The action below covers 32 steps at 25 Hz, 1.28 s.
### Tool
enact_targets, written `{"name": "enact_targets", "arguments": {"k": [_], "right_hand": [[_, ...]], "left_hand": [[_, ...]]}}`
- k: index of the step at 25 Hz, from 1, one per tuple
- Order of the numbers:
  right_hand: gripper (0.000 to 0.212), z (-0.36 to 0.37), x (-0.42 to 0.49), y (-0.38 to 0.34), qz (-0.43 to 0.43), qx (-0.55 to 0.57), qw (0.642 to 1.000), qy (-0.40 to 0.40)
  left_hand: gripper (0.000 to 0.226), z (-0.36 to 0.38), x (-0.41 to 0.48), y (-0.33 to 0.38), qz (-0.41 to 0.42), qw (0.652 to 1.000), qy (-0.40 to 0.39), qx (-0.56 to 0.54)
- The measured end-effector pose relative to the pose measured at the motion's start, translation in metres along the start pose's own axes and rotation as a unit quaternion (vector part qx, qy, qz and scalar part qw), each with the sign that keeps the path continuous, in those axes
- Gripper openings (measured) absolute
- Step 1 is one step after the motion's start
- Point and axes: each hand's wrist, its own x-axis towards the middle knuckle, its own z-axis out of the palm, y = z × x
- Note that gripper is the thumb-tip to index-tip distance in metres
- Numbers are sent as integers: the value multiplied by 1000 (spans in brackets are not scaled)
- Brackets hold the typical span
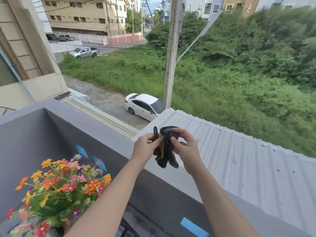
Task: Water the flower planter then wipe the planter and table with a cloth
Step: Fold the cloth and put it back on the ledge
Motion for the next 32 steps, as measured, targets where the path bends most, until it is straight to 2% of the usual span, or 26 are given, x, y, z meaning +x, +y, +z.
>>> {"name": "enact_targets", "arguments": {"k": [2, 3, 5, 6, 7, 9, 12, 14, 16, 18, 19, 24, 26, 28, 30, 32], "right_hand": [[25, -11, 1, 10, 15, 11, 1000, 18], [25, -16, 2, 13, 21, 17, 999, 18], [25, -22, 4, 19, 41, 33, 999, 5], [26, -25, 5, 22, 54, 46, 998, -1], [26, -28, 4, 25, 67, 64, 996, -2], [27, -36, 0, 34, 94, 92, 991, 12], [28, -50, -14, 62, 165, 97, 981, 31], [26, -57, -24, 86, 224, 88, 970, 9], [28, -61, -26, 114, 250, 12, 968, -9], [31, -65, -23, 137, 223, -133, 966, -15], [33, -67, -21, 144, 203, -191, 960, -15], [38, -81, -9, 168, 111, -312, 943, -6], [39, -88, -3, 173, 108, -376, 920, -20], [42, -92, 0, 178, 78, -466, 881, -13], [43, -89, 0, 184, -13, -541, 841, -28], [48, -82, -3, 189, -25, -554, 826, -103]], "left_hand": [[30, 13, 2, -2, -13, 999, -52, 6], [31, 17, 3, -2, -18, 996, -90, 2], [15, 21, 3, -4, -16, 987, -161, 20], [16, 21, 4, -6, -15, 984, -175, 37], [19, 21, 6, -9, -17, 982, -179, 49], [11, 20, 9, -19, -36, 984, -164, 52], [12, 15, 14, -48, -125, 979, -147, 63], [14, 15, 17, -68, -182, 958, -167, 145], [13, 20, 26, -85, -161, 907, -204, 330], [16, 33, 37, -97, -103, 862, -202, 454], [19, 40, 42, -104, -86, 858, -188, 470], [33, 74, 63, -119, -3, 883, -74, 464], [36, 83, 58, -127, 34, 881, -38, 470], [35, 90, 38, -140, 70, 887, -10, 456], [42, 97, 14, -152, 77, 886, -38, 456], [55, 98, 6, -164, 28, 846, -121, 519]]}}
